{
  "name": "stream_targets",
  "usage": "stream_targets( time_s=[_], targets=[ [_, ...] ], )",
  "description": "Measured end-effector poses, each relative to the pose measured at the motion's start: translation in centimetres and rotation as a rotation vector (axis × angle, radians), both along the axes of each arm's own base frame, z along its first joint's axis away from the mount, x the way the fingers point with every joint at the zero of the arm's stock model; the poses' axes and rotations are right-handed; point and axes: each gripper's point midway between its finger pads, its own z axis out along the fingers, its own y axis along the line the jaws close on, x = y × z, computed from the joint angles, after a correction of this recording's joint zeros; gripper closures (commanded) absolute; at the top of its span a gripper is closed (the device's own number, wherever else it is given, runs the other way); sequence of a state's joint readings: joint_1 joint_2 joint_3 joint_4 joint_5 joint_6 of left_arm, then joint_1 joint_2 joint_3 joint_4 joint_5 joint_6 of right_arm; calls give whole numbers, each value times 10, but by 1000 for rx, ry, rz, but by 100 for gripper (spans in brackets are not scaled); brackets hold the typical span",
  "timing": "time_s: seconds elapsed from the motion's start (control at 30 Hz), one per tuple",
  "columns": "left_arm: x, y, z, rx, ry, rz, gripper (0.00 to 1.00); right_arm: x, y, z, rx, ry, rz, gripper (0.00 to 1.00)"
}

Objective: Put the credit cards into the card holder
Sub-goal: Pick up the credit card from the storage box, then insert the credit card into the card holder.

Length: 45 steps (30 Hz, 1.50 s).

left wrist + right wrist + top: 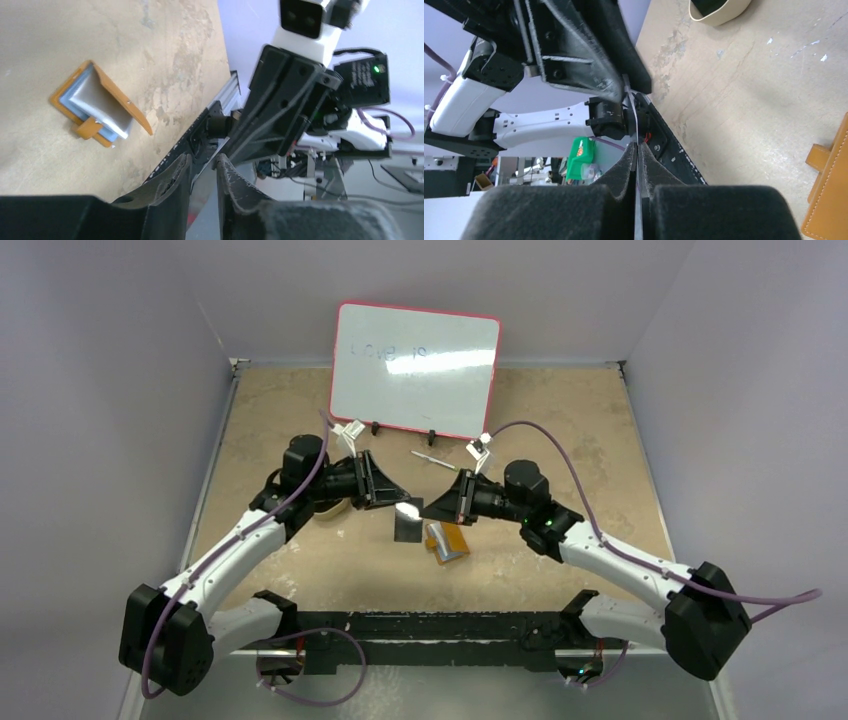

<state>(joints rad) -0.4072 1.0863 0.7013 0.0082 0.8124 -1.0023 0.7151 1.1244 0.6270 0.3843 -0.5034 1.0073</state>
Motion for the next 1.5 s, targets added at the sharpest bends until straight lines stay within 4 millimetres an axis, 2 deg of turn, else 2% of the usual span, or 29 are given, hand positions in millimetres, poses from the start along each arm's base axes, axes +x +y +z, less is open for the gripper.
stream_targets(
  time_s=[0.13, 0.27, 0.47, 0.6, 0.83, 0.93, 1.03, 1.27, 1.5],
  targets=[
    [12, 9, -14, 111, 2, 76, 63, -3, -1, 4, 9, -15, 9, 100],
    [27, 22, -21, 229, -27, 162, 60, -2, -6, 1, -22, -27, -20, 100],
    [38, 47, -52, 394, 0, 283, 65, 8, -24, -31, -202, 11, -108, 100],
    [36, 52, -77, 445, 33, 309, 70, 17, -31, -49, -355, 26, -155, 100],
    [15, 31, -142, 524, 136, 245, 72, 18, -57, -92, -586, 75, -213, 100],
    [6, 16, -161, 563, 146, 194, 70, 16, -67, -110, -670, 99, -220, 100],
    [-4, -3, -175, 576, 155, 148, 66, 17, -74, -119, -719, 104, -229, 100],
    [0, -33, -176, 498, 144, 165, 61, 21, -86, -126, -781, 94, -264, 100],
    [4, -54, -174, 428, 136, 175, 62, 23, -93, -118, -800, 82, -293, 100]
  ],
)
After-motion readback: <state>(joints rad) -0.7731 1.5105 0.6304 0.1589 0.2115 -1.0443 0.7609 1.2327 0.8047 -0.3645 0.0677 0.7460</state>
